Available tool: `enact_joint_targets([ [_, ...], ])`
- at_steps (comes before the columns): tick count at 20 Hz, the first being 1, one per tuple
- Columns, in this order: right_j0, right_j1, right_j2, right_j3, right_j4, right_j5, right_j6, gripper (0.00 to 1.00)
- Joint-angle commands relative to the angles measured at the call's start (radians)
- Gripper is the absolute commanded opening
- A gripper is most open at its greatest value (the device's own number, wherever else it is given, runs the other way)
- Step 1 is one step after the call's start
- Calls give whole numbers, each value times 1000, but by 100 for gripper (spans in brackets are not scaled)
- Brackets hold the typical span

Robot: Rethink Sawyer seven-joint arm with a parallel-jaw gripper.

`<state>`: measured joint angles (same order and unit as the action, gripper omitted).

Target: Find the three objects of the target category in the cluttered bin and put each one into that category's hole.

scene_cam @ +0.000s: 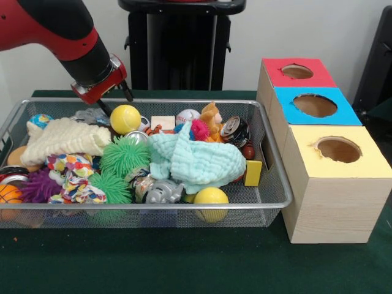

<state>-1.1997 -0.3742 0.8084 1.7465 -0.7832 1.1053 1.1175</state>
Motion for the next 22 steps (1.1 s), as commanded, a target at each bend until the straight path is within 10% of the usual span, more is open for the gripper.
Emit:
enact_joint_targets([
  [1,-3,50,-26,-60,-63,-2,-291,100],
  [22,86,-9,11,-147,9,139,-304,100],
])
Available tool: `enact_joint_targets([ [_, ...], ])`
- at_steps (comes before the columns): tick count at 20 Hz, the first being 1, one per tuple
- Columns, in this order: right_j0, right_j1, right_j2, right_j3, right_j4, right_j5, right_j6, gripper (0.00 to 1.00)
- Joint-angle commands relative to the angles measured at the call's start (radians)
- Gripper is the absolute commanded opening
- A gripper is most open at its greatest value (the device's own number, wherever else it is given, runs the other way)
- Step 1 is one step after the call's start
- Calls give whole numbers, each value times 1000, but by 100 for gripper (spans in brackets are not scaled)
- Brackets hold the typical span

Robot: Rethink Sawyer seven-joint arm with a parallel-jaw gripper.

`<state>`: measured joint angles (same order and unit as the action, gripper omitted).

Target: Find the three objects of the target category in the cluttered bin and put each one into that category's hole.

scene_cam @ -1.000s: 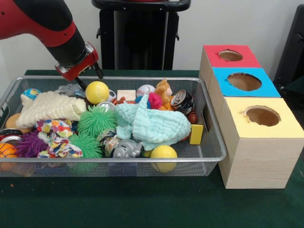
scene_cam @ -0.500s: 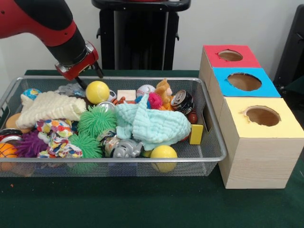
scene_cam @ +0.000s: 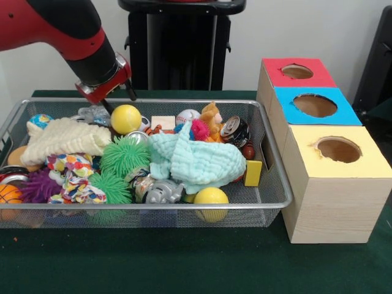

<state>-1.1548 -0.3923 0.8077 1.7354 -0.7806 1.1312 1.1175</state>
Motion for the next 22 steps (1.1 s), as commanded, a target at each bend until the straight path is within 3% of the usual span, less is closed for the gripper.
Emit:
enact_joint_targets([
  [1,46,15,11,-149,7,119,-309,100],
  [22,126,33,36,-370,24,318,-411,100],
])
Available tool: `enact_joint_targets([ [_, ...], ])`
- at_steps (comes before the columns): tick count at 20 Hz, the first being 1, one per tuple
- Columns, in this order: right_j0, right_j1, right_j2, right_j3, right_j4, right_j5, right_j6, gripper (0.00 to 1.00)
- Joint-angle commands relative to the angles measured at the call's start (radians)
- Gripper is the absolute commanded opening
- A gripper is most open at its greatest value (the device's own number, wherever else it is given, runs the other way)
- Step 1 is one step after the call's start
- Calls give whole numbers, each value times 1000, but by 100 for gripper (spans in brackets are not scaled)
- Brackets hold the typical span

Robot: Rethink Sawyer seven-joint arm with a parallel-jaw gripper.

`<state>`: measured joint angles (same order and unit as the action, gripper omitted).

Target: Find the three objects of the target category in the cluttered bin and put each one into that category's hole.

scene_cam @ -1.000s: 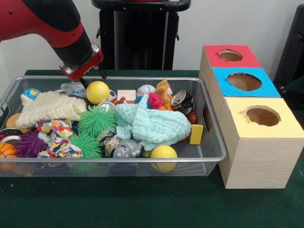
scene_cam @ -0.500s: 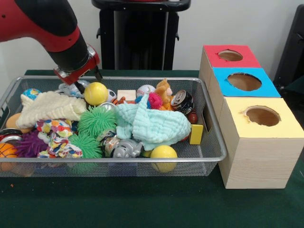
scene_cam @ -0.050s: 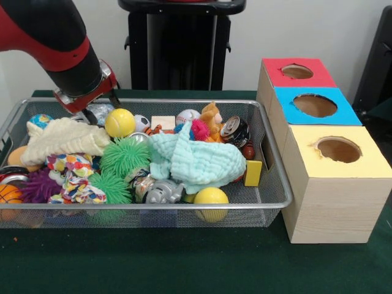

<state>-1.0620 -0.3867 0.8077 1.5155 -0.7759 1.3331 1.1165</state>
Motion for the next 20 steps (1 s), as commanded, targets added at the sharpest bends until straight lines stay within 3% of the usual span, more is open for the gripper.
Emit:
enact_joint_targets([
  [1,39,29,37,-159,19,122,-411,100],
  [20,25,133,-26,-235,-4,112,-538,100],
])
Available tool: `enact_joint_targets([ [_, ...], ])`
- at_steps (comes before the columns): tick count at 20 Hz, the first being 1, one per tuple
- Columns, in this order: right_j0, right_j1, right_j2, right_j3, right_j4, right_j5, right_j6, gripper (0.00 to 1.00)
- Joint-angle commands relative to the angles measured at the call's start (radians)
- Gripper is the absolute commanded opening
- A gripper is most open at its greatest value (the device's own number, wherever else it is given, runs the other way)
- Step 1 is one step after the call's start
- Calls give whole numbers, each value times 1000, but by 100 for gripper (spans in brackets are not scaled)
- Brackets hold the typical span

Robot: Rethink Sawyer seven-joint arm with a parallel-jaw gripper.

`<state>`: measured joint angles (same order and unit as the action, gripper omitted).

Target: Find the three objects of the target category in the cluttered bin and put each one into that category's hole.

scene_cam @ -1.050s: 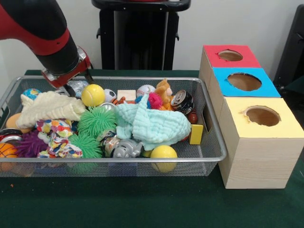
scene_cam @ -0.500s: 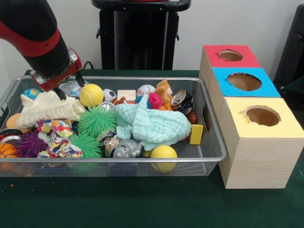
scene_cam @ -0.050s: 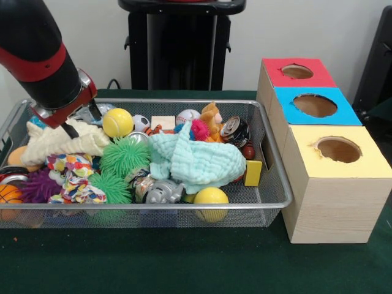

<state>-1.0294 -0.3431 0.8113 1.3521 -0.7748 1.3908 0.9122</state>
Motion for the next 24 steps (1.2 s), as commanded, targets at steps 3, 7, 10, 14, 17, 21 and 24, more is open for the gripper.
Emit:
enact_joint_targets([
  [3,-3,103,-40,-78,-8,54,-342,100],
  [7,4,97,-43,-61,-4,48,-329,100],
  [10,0,70,-40,-23,4,43,-307,100],
  [14,-4,38,-32,10,14,37,-285,100],
  [17,-4,14,-26,19,20,41,-282,100],
  [21,-4,-18,-21,15,25,56,-289,100],
  [24,-4,-38,-19,19,31,61,-289,100],
])
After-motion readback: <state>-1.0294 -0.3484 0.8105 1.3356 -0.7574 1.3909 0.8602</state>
